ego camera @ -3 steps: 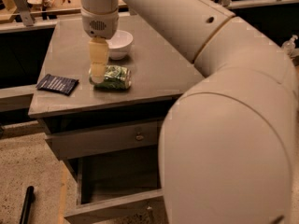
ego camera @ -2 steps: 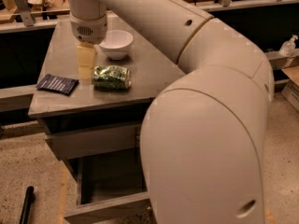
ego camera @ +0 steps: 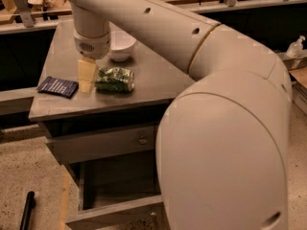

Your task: Place green can into middle drawer

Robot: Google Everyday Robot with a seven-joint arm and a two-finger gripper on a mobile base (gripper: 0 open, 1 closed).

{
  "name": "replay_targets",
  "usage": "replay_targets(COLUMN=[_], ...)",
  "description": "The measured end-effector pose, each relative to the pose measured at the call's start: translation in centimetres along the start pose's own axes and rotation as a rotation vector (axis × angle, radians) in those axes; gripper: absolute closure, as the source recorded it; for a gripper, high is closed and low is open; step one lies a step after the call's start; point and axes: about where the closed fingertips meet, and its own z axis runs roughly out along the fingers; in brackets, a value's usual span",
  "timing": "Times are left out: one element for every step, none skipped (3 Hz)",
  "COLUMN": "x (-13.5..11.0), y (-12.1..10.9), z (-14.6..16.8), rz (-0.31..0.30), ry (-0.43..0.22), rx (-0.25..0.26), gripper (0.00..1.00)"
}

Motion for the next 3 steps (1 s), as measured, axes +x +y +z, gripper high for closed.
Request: replay_targets(x=[1.1, 2.0, 2.8], y=[-0.5, -0.9, -1.2], z=[0.8, 1.2, 1.9], rz=[0.022, 0.022, 0.022], ry=[-0.028, -0.048, -0.060], rx=[0.015, 0.016, -0.008], gripper=[0.00, 0.00, 0.18])
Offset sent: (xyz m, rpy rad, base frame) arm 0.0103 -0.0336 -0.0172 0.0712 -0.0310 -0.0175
